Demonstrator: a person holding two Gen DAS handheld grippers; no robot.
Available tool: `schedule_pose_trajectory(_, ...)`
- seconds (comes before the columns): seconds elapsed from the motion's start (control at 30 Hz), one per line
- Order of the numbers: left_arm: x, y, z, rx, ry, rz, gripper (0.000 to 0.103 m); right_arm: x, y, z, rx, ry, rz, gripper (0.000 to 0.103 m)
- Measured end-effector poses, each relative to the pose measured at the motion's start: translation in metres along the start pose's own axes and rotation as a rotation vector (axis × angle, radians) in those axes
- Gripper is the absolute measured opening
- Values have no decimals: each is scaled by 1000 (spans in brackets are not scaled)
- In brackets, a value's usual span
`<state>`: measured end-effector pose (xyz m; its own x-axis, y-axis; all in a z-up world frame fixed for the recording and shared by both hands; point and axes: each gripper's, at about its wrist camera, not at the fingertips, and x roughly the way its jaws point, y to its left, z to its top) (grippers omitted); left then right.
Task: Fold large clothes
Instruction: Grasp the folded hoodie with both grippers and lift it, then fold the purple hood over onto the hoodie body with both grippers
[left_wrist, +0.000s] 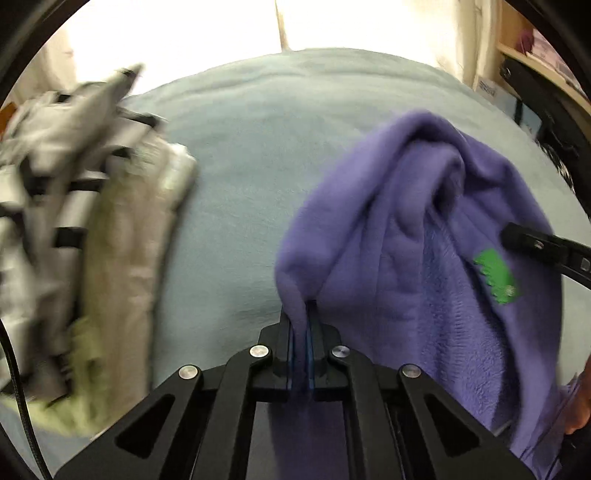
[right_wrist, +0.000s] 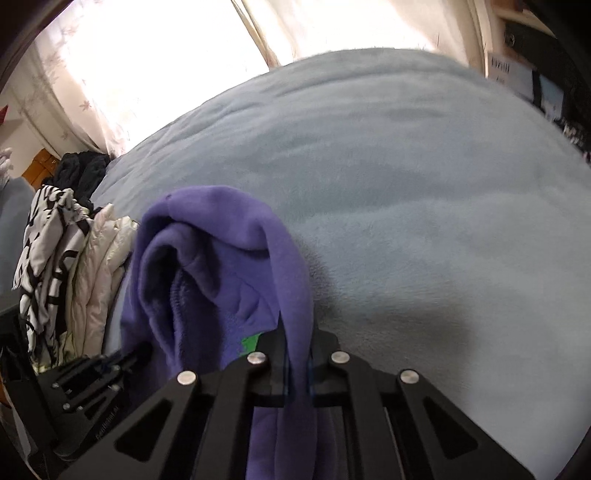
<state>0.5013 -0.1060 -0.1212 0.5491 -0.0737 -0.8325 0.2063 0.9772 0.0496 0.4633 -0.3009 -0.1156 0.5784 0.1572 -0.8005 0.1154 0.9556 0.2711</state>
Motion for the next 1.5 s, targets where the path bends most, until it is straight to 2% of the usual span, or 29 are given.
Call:
schedule_pose_trajectory(0.13, -62, 22, -14, -28, -93, 0, 2, -51, -11, -5, 11, -70, 31, 5)
schedule_pose_trajectory(0.27, -126, 38, -46, -40, -162, -42, 3, -113, -13, -24, 21, -139, 137, 5)
schedule_pose_trajectory(0.4, -179, 47, -99, -66, -184, -101, 3, -177, 4, -71, -54, -189, 200, 6)
schedule_pose_trajectory(0.5, -197, 55, -147, -68, -166, -145, 3, -209, 16, -114, -119, -208, 218, 9)
schedule_pose_trajectory(0.53, -198, 48, -155, -70, -156, -155, 3, -219, 19, -133, -140, -212, 214, 9)
schedule_pose_trajectory(0.6, -203, 53, -192, -88, -115, -183, 4, -227, 22, -166, -172, -199, 195, 9)
schedule_pose_trajectory(0.7, -198, 55, -235, -119, -17, -211, 4, -223, 16, -215, -172, -120, 151, 12)
schedule_pose_trajectory(0.8, -198, 58, -274, -134, 42, -210, 4, -213, 1, -253, -123, -30, 116, 12)
schedule_pose_trajectory(0.87, -203, 56, -293, -127, 59, -218, 4, -213, -8, -274, -82, 2, 94, 12)
schedule_pose_trajectory(0.97, -210, 59, -309, -118, 78, -252, 4, -217, -21, -302, -25, 27, 109, 12)
schedule_pose_trajectory(1.03, -215, 60, -319, -124, 96, -307, 9, -222, -22, -315, -9, 34, 115, 13)
schedule_pose_trajectory(1.07, -215, 60, -324, -131, 104, -342, 9, -225, -22, -319, 1, 40, 124, 18)
schedule_pose_trajectory(1.1, -215, 59, -329, -137, 108, -368, 12, -226, -22, -323, 12, 49, 138, 27)
schedule_pose_trajectory(1.2, -214, 60, -332, -165, 110, -463, 22, -233, -21, -334, 46, 59, 190, 42)
schedule_pose_trajectory(1.33, -206, 62, -328, -256, 104, -636, 27, -240, -15, -335, 87, 32, 299, 51)
schedule_pose_trajectory(1.5, -178, 64, -321, -365, 104, -765, 31, -234, -12, -322, 154, 1, 397, 54)
